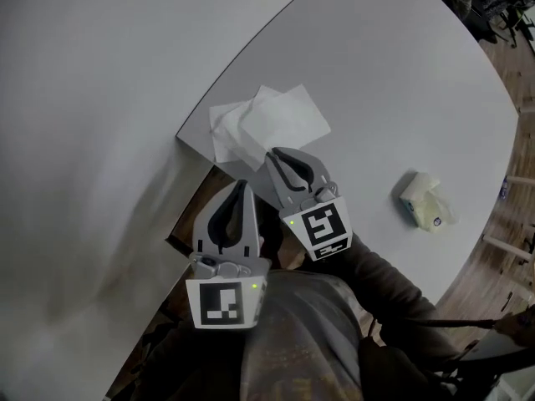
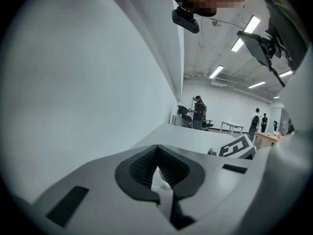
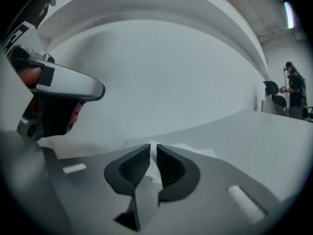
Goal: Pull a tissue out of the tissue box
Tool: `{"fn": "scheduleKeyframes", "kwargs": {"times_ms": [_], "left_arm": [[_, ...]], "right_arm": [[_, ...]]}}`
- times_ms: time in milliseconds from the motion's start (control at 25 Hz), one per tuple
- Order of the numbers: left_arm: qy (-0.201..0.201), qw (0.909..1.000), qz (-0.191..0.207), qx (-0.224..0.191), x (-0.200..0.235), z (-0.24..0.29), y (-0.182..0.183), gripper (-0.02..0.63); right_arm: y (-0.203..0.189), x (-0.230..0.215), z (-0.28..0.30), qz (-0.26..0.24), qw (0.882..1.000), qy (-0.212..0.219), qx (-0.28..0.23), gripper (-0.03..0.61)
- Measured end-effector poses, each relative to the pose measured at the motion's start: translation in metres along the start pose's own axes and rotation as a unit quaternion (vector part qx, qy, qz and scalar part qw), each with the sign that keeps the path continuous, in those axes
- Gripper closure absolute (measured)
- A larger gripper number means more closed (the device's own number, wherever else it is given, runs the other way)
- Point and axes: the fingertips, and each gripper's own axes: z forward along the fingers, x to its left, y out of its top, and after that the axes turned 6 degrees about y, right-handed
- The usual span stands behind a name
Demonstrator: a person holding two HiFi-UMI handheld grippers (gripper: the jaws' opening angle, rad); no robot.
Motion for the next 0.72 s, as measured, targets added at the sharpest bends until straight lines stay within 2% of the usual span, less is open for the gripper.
{"fn": "scheduleKeyframes", "kwargs": {"times_ms": [160, 360, 560, 720], "left_arm": [[-0.016, 0.9998, 0.005, -0.007, -0.008, 0.0, 0.001, 0.614], [-0.049, 0.9984, 0.012, -0.025, -0.043, -0.003, 0.004, 0.615], [-0.093, 0.9939, 0.035, -0.048, -0.108, -0.025, 0.007, 0.615], [-0.144, 0.9848, 0.055, -0.081, -0.177, -0.062, 0.02, 0.615]], "right_arm": [[-0.006, 0.013, -0.02, 0.021, 1.0, 0.0, 0.0, 0.537], [0.011, 0.017, -0.079, 0.043, 0.997, -0.041, -0.055, 0.537], [0.041, 0.016, -0.171, 0.074, 0.986, -0.084, -0.125, 0.538], [0.053, 0.027, -0.26, 0.109, 0.971, -0.122, -0.174, 0.546]]}}
